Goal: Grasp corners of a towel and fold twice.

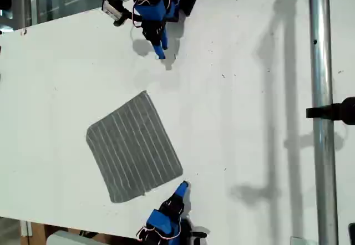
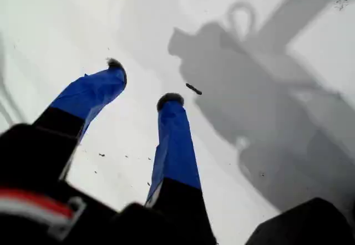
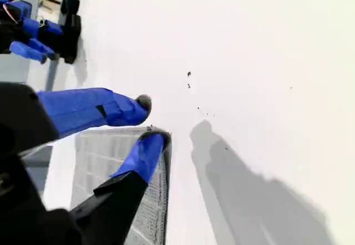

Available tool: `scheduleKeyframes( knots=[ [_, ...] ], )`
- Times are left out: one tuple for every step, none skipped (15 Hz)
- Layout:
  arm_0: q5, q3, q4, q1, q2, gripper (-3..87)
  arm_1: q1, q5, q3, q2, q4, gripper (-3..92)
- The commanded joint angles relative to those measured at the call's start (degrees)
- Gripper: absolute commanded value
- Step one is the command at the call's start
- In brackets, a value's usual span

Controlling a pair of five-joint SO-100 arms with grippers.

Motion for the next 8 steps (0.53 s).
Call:
scheduleKeyframes(
  knots=[
    [-15.7, 0.4, -1.4, -17.0, 0.4, -2.6, -0.9, -0.4, -0.5, 0.1, 0.6, -0.2],
    [-15.7, 0.4, -1.4, -17.0, 0.4, -2.6, -0.9, -0.4, -0.5, 0.1, 0.6, -0.2],
    [-15.7, 0.4, -1.4, -17.0, 0.4, -2.6, -0.9, -0.4, -0.5, 0.1, 0.6, -0.2],
    [-15.7, 0.4, -1.4, -17.0, 0.4, -2.6, -0.9, -0.4, -0.5, 0.1, 0.6, -0.2],
    [-15.7, 0.4, -1.4, -17.0, 0.4, -2.6, -1.1, -0.4, -0.5, 0.1, 0.6, -0.2],
    [-15.7, 0.4, -1.4, -17.0, 0.4, -2.6, -1.1, -0.4, -0.5, 0.1, 0.6, -0.2],
    [-15.7, 0.4, -1.4, -17.0, 0.4, -2.6, -1.2, -0.4, -0.5, 0.1, 0.6, -0.2],
    [-15.8, 0.4, -1.4, -17.0, 0.4, -2.6, -1.4, -0.3, -0.5, 0.1, 0.6, -0.2]
  ],
)
